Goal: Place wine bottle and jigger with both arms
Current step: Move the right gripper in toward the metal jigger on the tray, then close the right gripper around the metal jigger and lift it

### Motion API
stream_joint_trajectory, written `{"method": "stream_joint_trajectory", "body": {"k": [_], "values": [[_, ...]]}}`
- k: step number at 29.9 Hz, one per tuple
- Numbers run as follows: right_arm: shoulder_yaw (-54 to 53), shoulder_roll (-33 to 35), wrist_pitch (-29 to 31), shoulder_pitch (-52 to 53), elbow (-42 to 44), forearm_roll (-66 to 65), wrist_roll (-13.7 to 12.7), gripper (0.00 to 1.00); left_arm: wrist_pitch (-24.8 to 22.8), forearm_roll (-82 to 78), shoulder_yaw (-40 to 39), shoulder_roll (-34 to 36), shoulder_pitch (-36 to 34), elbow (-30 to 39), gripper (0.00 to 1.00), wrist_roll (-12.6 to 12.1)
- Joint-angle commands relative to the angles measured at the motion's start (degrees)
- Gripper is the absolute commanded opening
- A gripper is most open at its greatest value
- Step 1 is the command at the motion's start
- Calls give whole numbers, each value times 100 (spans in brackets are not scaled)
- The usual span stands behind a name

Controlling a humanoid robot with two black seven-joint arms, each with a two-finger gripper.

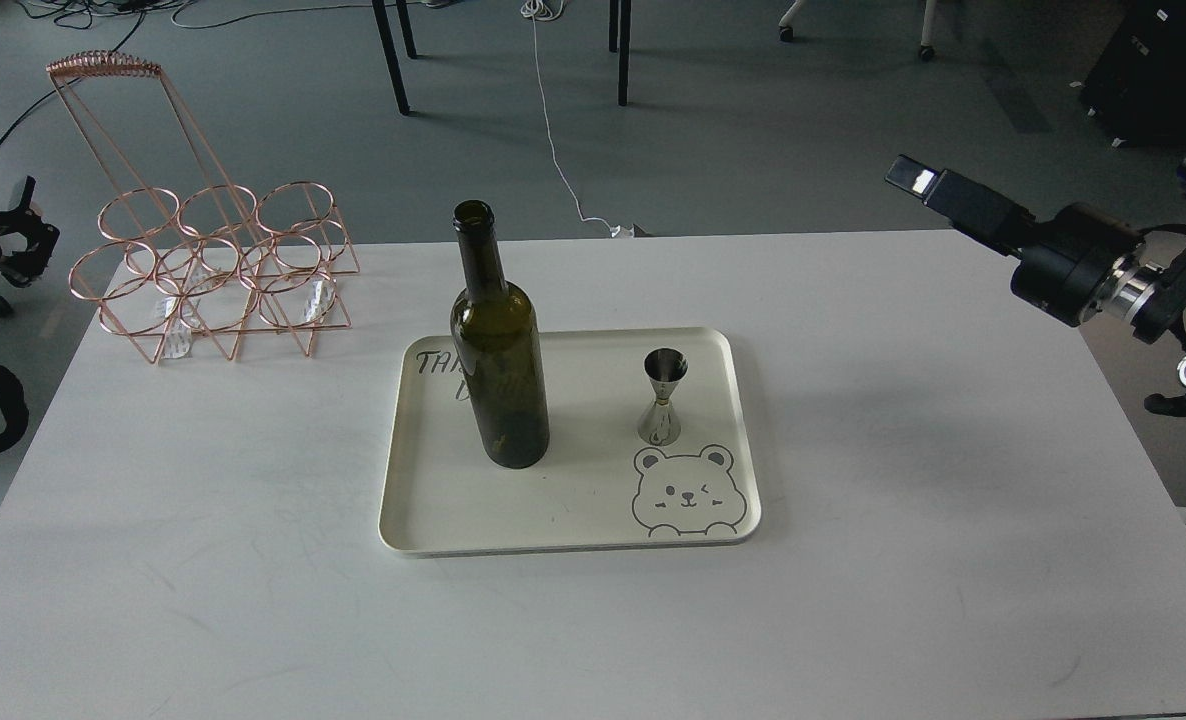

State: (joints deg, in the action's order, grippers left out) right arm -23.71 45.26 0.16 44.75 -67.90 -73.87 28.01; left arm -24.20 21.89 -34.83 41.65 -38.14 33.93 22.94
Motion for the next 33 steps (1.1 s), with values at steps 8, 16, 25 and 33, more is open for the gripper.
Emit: {"method": "stream_joint_trajectory", "body": {"k": [8,16,25,33], "values": [[1386,-842,-1123,43,514,-1928,-1,99,-5,0,-7,-43,-62,0,98,0],[1789,-1528,-1193,227,1085,-2571,-1,99,-5,0,-7,-34,-62,0,98,9],[2441,-2205,-1589,526,1683,-2580,-1,94,-23,0,2,1,-62,0,98,9],[2458,-2653,-1589,632,2062,-2580,-1,90,-14,0,-7,1,-62,0,98,9]]}}
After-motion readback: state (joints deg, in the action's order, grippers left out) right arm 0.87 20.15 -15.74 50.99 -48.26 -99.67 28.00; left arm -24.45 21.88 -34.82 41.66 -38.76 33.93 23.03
